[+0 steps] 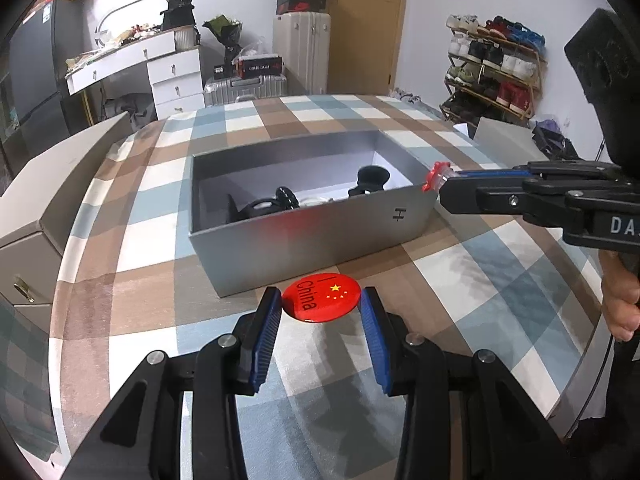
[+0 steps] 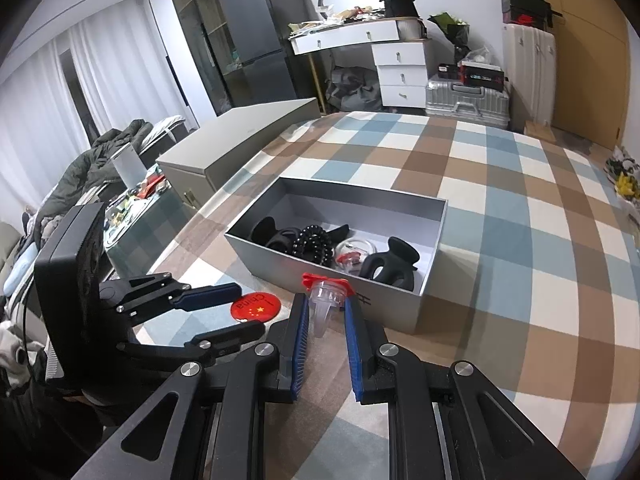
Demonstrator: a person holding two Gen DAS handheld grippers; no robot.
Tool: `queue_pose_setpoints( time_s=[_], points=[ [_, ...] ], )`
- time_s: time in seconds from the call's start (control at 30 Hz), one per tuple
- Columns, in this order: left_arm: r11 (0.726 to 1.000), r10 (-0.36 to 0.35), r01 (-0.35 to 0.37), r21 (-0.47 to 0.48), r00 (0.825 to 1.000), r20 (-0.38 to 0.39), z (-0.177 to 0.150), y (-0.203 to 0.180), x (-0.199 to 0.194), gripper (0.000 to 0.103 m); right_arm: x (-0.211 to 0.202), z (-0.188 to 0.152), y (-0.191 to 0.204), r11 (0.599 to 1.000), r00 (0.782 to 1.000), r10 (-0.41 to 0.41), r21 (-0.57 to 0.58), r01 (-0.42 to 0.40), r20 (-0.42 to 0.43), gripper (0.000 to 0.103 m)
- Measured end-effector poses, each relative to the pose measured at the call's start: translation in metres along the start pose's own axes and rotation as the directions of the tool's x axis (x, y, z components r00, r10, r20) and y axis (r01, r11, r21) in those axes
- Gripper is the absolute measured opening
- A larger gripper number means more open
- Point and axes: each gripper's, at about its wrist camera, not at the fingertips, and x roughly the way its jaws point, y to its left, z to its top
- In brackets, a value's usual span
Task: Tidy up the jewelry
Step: 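Carry the red badge into the box and open the left tool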
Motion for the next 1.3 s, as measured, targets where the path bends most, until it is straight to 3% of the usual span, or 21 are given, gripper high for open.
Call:
queue_pose_setpoints(
  time_s=[0.2, 0.53, 0.97, 1.3],
  points=[
    [1.000, 0.005, -0.003, -0.024, 0.998, 0.065, 0.007, 0.006, -0.013, 0.035, -0.006, 0.002, -0.003, 1.000, 0.999, 0.011, 0.023, -0.012, 0.035, 0.017],
    [0.997, 0.031, -0.019, -0.075, 0.986, 0.166, 0.031, 0.017, -0.024, 0.035, -0.003, 0.006, -0.026, 0.976, 0.984, 0.120, 0.167, -0.142, 0.133, 0.017],
    [0.992, 0.062, -0.041, -0.123, 0.984, 0.169, 0.051, 0.031, -0.003, 0.035, 0.012, 0.009, -0.038, 0.959, 0.979, 0.129, 0.233, -0.164, 0.158, 0.017],
    [0.994, 0.080, -0.068, -0.086, 0.985, 0.151, 0.054, 0.021, 0.008, 0.035, 0.019, 0.008, -0.048, 0.943, 0.978, 0.131, 0.283, -0.174, 0.165, 0.018]
  ],
)
